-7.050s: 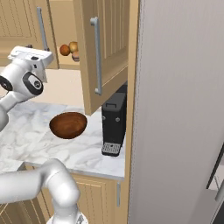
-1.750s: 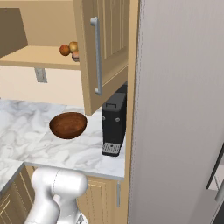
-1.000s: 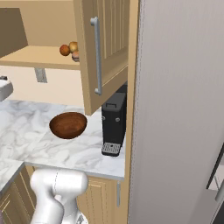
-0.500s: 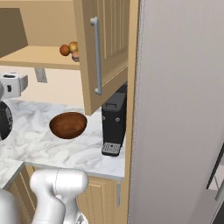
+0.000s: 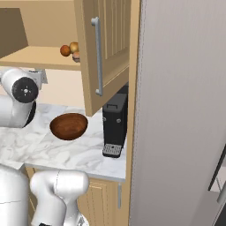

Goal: Open the cabinet. Pick the tangerine and mango from the cabinet and place them into the bowl. Then close the cabinet.

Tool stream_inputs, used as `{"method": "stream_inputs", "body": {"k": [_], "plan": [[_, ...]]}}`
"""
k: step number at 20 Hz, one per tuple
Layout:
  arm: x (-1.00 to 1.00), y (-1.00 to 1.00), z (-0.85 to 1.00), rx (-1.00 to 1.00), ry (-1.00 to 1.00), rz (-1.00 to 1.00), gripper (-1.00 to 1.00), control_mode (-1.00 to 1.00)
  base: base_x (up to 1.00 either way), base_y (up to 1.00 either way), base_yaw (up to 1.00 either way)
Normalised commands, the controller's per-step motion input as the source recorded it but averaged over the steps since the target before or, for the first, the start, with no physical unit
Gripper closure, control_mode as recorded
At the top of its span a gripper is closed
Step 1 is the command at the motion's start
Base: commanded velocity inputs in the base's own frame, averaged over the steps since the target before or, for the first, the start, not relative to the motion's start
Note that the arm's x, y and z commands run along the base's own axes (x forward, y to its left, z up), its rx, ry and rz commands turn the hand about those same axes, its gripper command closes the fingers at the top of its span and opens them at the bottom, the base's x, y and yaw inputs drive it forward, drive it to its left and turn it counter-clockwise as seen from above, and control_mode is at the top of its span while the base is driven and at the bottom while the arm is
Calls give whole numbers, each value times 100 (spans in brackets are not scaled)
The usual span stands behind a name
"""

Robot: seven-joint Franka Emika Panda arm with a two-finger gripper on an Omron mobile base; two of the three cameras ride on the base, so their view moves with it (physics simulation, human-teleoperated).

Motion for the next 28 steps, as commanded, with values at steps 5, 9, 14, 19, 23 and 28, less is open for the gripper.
{"method": "stream_inputs", "body": {"k": [5,9,14,19,23,28], "plan": [[63,27,-21,1,4,28,-100,-100,0,0,0],[62,27,-16,0,2,24,-100,-100,0,0,0],[33,69,-10,0,3,21,-100,-100,0,0,0],[-1,98,0,0,1,16,-100,-100,0,0,0],[-14,80,0,0,0,15,-100,-100,0,0,0],[-17,56,0,0,0,11,-100,-100,0,0,0]]}}
